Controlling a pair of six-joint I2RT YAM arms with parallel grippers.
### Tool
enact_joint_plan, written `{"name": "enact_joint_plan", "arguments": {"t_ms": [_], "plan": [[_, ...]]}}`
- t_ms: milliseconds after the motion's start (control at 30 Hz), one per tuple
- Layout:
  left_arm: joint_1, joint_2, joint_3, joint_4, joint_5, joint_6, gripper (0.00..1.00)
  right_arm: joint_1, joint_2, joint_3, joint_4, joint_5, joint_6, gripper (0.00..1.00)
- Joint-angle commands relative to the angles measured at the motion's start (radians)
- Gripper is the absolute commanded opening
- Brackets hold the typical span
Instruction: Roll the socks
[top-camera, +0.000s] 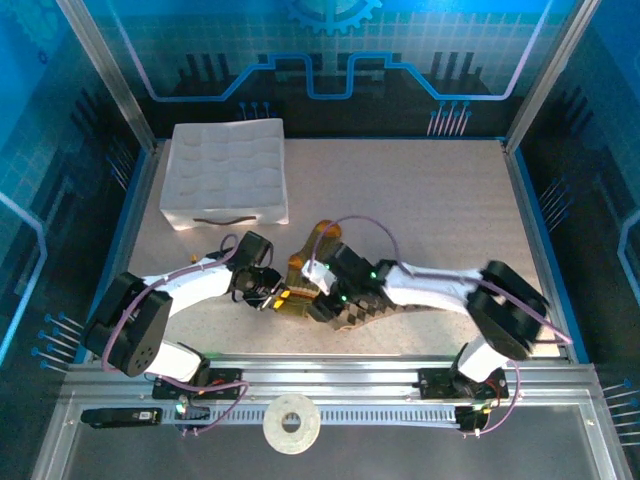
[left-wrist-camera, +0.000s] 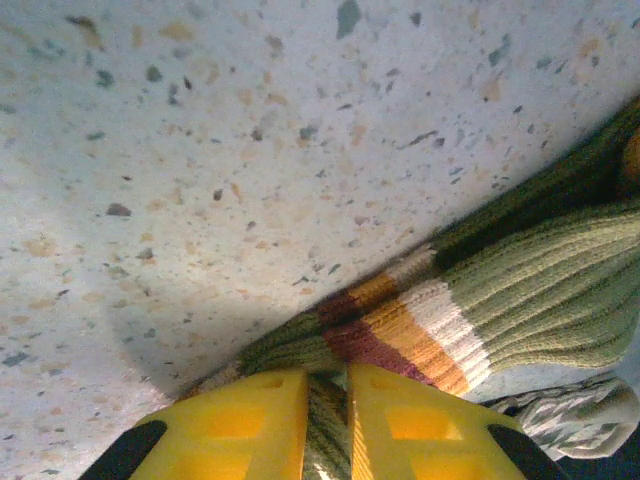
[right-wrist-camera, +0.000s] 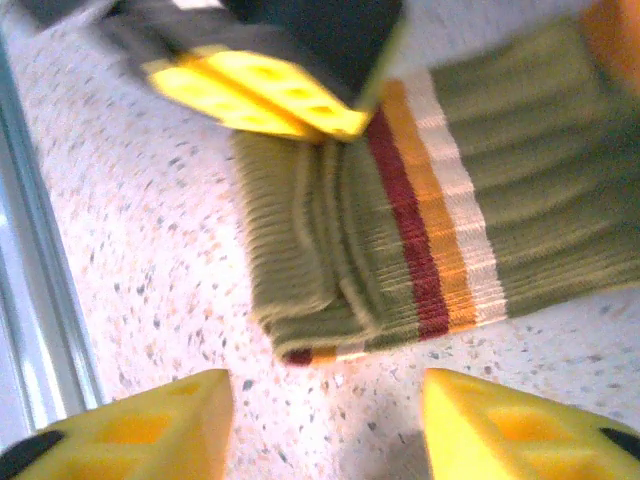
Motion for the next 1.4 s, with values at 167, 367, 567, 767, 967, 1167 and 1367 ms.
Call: {"name": "enact_joint_plan", "arguments": {"t_ms": [167, 367, 567, 767, 967, 1167, 1367], "plan": [[-0.005, 0.042, 0.019, -0.116, -0.069, 0.039, 0.19, 0.265, 0.009, -0.077, 0.216, 0.501, -0.429, 0.66], [-0.004, 0.062, 0.039, -0.119, -0.063, 0.049, 0.19, 0.311, 0.165, 0.019, 0.273, 0.607, -0.563, 0.59], [-0.004, 0.063, 0.057, -0.126, -0.064, 0.061, 0.19, 0.301, 0.279, 0.09, 0.248, 0.63, -0.556, 0.35], [0.028, -0.084, 0.095, -0.219, -0.095, 0.044, 0.32, 0.248, 0.304, 0.124, 0.126, 0.519, -0.433, 0.03], [0.148, -0.229, 0.067, -0.302, -0.042, 0.049, 0.52, 0.162, 0.295, 0.167, -0.006, 0.193, -0.307, 0.0], [0.159, -0.321, -0.042, -0.246, 0.032, -0.017, 0.52, 0.047, 0.334, 0.225, -0.089, -0.103, -0.179, 0.0], [0.087, -0.321, -0.095, -0.102, 0.065, -0.113, 0.54, -0.042, 0.378, 0.26, -0.113, -0.319, -0.097, 0.0]]}}
